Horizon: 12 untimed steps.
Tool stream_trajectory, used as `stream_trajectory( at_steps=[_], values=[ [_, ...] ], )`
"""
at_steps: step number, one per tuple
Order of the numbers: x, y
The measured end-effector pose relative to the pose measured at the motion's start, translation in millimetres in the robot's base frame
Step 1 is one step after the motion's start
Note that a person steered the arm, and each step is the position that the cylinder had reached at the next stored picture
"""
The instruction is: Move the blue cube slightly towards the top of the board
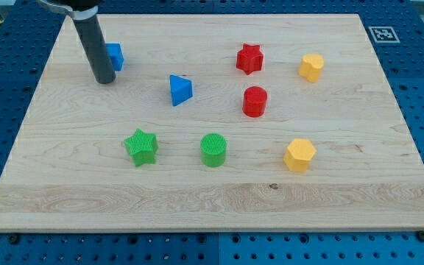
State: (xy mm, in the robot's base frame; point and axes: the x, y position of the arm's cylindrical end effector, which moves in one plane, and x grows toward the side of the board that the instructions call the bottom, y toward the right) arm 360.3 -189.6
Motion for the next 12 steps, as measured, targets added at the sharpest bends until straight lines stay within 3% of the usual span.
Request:
stream_trajectory(
  at_steps=[12],
  values=[
    [-64.2, 13.1]
  ],
)
